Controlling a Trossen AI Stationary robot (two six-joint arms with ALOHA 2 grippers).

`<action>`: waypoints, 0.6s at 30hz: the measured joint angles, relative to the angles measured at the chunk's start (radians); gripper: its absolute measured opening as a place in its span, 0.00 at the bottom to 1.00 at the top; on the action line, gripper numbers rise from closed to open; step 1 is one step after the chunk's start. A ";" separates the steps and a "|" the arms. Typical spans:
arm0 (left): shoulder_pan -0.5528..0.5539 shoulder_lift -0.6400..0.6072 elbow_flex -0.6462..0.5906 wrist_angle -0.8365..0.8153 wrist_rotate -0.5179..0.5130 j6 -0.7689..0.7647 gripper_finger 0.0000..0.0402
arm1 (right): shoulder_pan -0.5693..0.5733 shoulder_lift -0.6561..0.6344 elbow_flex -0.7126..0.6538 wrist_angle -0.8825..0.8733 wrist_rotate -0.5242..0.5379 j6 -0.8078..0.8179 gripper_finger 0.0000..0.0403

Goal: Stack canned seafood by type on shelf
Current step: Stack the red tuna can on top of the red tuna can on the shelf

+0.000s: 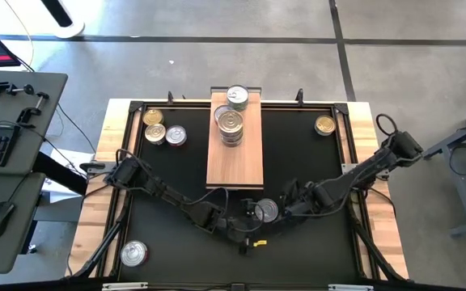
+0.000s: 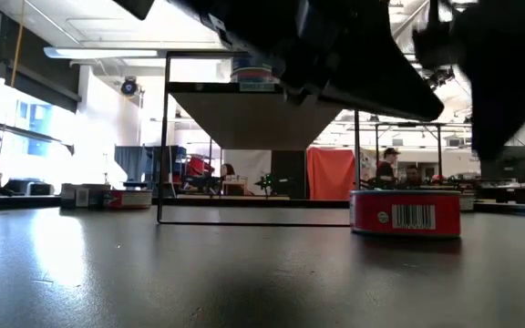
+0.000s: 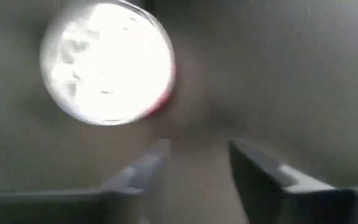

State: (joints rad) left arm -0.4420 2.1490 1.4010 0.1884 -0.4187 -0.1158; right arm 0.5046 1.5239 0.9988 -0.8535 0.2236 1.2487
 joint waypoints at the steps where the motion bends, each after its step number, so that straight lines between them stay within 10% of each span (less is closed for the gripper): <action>1: 0.001 0.001 0.000 -0.003 0.000 -0.011 0.00 | -0.011 0.000 -0.034 0.027 -0.017 0.000 0.34; 5: 0.010 0.005 -0.001 -0.008 -0.002 -0.036 0.00 | -0.040 -0.006 -0.163 0.251 -0.066 0.000 0.04; 18: 0.057 0.054 0.000 -0.036 -0.036 -0.055 0.00 | -0.081 -0.012 -0.241 0.470 -0.016 0.007 0.00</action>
State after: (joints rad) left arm -0.3851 2.2027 1.4005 0.1528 -0.4546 -0.1707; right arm 0.4237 1.5124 0.7574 -0.3839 0.2073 1.2560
